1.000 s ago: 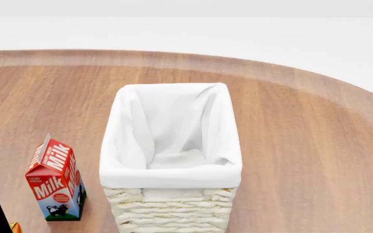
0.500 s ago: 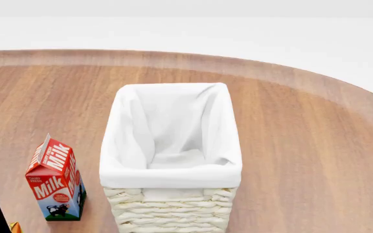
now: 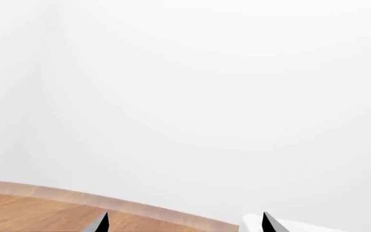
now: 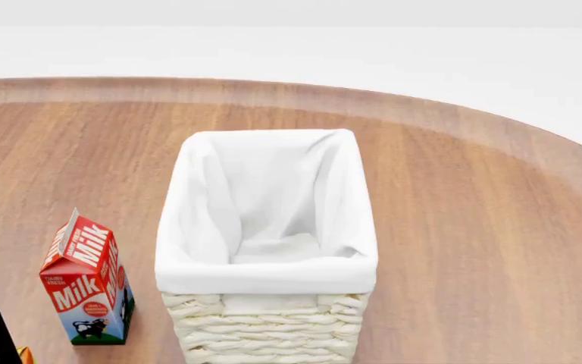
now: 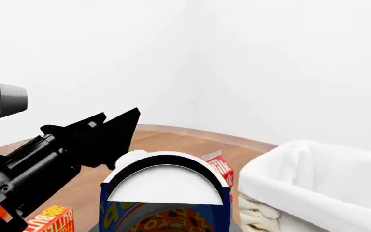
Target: Pick up the alphabet soup, and put it in the basket.
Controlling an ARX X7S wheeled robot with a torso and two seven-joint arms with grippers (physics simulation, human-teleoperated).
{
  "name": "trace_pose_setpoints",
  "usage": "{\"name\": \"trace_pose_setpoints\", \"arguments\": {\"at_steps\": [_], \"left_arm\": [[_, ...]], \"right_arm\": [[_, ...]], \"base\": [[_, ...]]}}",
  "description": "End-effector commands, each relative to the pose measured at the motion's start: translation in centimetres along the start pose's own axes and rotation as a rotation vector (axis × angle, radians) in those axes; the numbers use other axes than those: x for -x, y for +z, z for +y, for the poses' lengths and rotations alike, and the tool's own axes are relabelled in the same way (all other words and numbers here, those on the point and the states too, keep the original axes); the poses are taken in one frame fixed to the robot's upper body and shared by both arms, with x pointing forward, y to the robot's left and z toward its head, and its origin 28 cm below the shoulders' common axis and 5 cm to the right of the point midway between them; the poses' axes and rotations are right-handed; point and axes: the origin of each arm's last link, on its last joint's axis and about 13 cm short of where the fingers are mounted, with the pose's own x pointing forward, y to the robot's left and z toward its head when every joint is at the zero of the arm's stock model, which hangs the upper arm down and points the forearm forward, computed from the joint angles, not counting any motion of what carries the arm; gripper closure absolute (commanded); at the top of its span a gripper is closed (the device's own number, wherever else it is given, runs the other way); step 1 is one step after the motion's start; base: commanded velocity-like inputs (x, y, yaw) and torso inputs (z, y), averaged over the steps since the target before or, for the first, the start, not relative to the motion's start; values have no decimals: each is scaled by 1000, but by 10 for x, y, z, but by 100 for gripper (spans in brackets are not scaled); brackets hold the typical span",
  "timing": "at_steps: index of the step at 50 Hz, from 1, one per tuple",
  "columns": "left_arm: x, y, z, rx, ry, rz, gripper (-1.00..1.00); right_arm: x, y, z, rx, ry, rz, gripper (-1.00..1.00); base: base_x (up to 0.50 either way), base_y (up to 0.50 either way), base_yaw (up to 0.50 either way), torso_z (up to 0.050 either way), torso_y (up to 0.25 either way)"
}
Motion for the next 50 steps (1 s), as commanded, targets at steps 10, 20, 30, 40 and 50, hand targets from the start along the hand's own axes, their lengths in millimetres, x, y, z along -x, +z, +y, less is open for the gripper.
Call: {"name": "trace_pose_setpoints", "arguments": {"at_steps": [10,20,30,40,50], "left_arm": [[-1,-2,0,0,0,1,-100],[-1,-2,0,1,-2,-1,-100],[-1,-3,0,1,-3,-2,-100],[0,-2,0,0,-1,-2,-100],[0,-1,-1,0,-5,-1,-100]], "right_arm": [[-27,57,-7,174,-137,14,100],[-51,74,-21,199,-185,47,100],[-78,97,-33,214,-228,65,100],[-106,116,-52,230,-293,113,100],[-131,132,-64,245,-352,155,100]], "base": [[0,0,0,0,0],[0,0,0,0,1],[0,0,0,0,0],[0,0,0,0,1],[0,0,0,0,0]]}}
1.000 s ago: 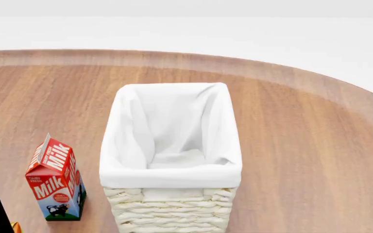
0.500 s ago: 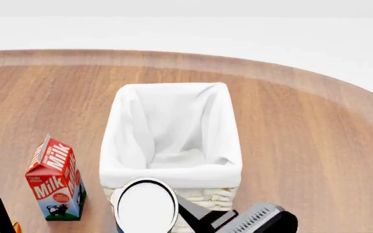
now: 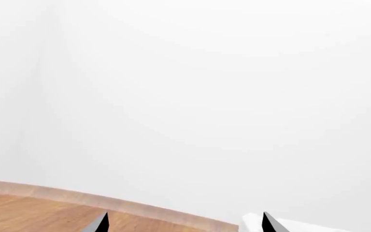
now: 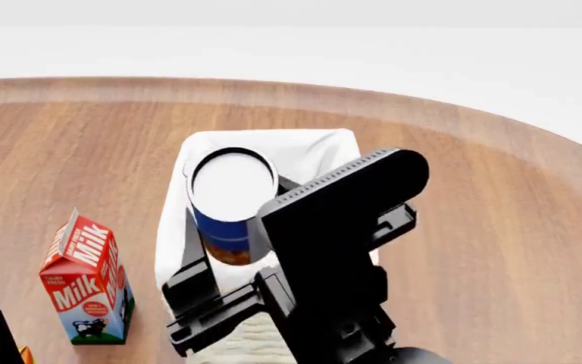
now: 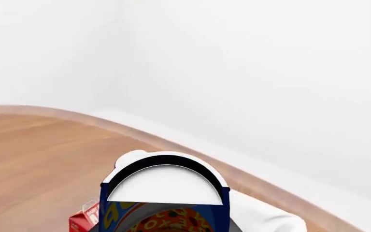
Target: Pick up the alphabet soup, and put it in the basket.
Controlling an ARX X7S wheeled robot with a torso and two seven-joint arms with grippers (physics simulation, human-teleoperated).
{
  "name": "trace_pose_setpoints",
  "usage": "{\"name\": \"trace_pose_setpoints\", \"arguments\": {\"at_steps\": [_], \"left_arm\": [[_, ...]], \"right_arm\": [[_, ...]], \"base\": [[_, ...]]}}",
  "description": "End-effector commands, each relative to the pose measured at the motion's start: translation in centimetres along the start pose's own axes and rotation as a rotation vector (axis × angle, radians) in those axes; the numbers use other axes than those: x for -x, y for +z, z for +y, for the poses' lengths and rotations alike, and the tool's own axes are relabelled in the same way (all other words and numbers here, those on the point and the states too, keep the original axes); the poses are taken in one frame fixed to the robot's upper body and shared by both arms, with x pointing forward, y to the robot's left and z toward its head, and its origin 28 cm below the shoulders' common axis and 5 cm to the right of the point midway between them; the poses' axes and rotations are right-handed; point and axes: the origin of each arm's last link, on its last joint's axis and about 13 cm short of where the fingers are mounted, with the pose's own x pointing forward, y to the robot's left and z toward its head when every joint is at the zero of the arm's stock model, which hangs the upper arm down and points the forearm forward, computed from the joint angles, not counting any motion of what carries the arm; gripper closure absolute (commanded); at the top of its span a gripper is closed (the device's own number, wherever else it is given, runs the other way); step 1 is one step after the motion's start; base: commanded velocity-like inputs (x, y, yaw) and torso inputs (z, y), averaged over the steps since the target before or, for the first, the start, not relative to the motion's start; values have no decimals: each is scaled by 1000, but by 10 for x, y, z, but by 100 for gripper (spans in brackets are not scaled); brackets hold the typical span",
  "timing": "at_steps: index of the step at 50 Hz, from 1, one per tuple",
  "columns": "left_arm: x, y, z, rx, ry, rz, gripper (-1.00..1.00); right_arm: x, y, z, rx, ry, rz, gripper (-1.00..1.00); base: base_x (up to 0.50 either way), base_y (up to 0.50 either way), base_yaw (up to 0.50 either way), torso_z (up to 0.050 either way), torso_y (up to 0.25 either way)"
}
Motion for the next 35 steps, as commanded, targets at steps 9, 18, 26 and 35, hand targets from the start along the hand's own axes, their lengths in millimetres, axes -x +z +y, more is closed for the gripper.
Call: {"name": "trace_pose_setpoints", "arguments": {"at_steps": [9,18,26,35], "left_arm": [[0,1,0,-2,-5,-1,-100],[0,1,-1,-2,-9,0,-100],[0,1,-2,-1,-11,0,-100],[0,1,-2,-2,-17,0,-100]], "right_arm": [[-56,46,-22,41,-118,86,100],[-81,55,-29,37,-164,156,100],[-102,58,-36,1,-199,218,100],[-119,61,-35,-65,-179,282,100]], "base": [[0,0,0,0,1],[0,0,0,0,0],[0,0,0,0,1],[0,0,0,0,0]]}}
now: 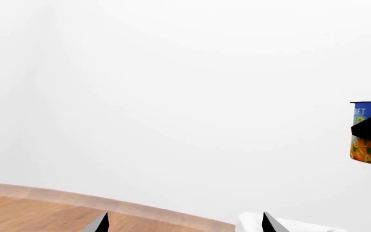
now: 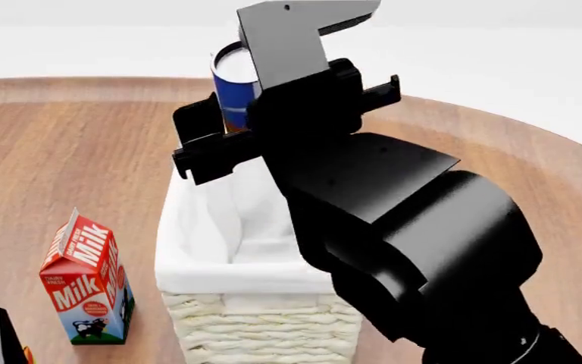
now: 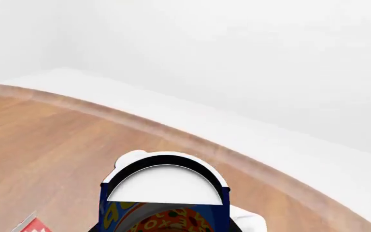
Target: Pick up the alphabet soup, and put it in the basket.
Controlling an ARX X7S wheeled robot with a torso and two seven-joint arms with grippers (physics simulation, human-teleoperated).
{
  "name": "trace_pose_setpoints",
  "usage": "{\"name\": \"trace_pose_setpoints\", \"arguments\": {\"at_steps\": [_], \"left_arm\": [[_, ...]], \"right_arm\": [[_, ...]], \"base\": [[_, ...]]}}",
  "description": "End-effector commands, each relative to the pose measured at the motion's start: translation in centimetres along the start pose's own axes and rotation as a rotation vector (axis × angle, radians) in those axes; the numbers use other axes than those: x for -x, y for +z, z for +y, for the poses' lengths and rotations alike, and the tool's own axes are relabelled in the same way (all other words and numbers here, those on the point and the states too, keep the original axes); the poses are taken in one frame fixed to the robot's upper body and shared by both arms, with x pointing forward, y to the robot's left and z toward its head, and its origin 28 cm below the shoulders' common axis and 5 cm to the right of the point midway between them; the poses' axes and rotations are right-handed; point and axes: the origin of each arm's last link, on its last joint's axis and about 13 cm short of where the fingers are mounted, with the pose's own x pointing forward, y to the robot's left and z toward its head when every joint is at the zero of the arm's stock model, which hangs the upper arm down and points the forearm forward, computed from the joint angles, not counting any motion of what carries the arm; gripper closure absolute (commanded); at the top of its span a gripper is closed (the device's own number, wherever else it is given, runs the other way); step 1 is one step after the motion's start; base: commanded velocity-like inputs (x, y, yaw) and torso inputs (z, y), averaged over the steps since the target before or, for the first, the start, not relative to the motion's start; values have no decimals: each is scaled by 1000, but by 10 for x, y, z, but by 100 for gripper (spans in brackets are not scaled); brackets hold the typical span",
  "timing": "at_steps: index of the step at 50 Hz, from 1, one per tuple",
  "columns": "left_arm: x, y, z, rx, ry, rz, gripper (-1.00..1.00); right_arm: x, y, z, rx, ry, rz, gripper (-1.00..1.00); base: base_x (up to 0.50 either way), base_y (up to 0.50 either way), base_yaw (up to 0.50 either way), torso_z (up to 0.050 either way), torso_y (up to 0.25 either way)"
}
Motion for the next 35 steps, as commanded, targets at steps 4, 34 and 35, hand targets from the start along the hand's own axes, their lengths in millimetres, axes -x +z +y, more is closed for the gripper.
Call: {"name": "trace_pose_setpoints", "arguments": {"at_steps": [4,34,35], "left_arm": [[0,0,-1,-1,-9,1,-100],[1,-3,-3,-26,-17,5,-100],[1,-3,-3,-30,-23,4,-100]], "right_arm": [[-28,10,0,-76,-11,98,100],[-42,4,-4,-172,-13,165,100],[-43,4,-4,-176,-12,166,100]], "base": [[0,0,0,0,3],[0,0,0,0,1],[0,0,0,0,0]]}}
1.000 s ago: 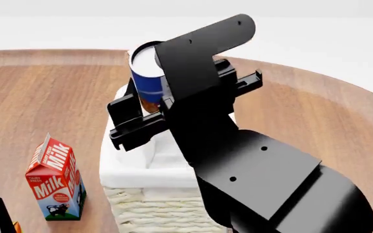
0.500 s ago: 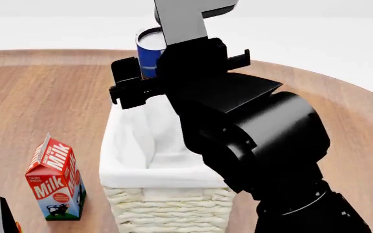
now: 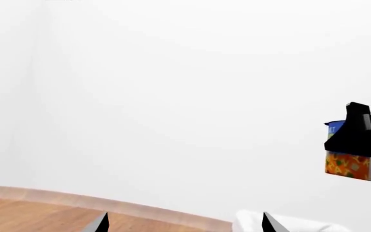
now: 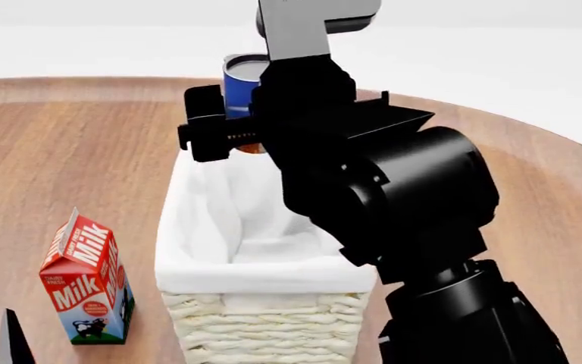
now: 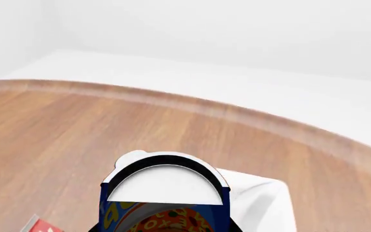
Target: Pick up the alphabet soup, and put it in the basket.
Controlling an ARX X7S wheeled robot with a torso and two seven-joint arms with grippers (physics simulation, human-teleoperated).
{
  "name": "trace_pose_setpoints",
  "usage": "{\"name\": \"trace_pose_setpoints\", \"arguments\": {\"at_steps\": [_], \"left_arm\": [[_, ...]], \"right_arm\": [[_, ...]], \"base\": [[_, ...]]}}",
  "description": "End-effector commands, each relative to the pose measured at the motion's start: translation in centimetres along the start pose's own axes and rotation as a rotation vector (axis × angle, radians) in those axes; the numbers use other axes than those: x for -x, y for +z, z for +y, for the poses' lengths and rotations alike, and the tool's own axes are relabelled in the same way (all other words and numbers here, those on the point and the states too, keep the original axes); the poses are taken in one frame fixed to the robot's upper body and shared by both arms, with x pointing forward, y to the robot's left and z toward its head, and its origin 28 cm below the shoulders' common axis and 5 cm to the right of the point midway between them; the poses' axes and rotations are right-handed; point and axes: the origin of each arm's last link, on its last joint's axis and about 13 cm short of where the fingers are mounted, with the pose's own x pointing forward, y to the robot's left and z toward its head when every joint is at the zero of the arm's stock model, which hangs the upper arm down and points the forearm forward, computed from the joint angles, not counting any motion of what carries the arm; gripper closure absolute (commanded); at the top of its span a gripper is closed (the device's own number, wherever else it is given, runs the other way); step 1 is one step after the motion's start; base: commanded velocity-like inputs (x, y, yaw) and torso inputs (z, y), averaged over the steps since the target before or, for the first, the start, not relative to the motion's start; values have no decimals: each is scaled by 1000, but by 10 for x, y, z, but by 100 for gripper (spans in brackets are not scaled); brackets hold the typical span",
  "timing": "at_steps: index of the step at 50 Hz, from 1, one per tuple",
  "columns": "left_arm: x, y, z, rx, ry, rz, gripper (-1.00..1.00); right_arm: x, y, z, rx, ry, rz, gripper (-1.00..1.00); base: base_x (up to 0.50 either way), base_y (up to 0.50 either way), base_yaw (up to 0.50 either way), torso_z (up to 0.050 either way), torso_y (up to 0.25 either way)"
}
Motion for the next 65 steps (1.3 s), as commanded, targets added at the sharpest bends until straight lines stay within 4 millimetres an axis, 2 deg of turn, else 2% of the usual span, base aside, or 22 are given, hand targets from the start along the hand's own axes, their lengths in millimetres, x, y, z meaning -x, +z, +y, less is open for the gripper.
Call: {"name": "trace_pose_setpoints", "arguments": {"at_steps": [1,16,48,65], "left_arm": [[-1,-1,-1,-25,-4,1,-100],[-1,-1,-2,-41,-2,-2,-100],[-1,-2,-2,-36,2,3,-100],[-2,-2,-2,-41,4,4,-100]], "right_arm": [[-4,1,-1,4,-1,-1,100],[-7,-2,0,16,-6,7,100],[-5,-1,2,8,19,-8,100],[-4,-1,6,20,36,-9,100]], "base": [[0,0,0,0,0],[1,0,0,0,-10],[-1,0,0,0,-148],[-1,0,0,0,-65]]}}
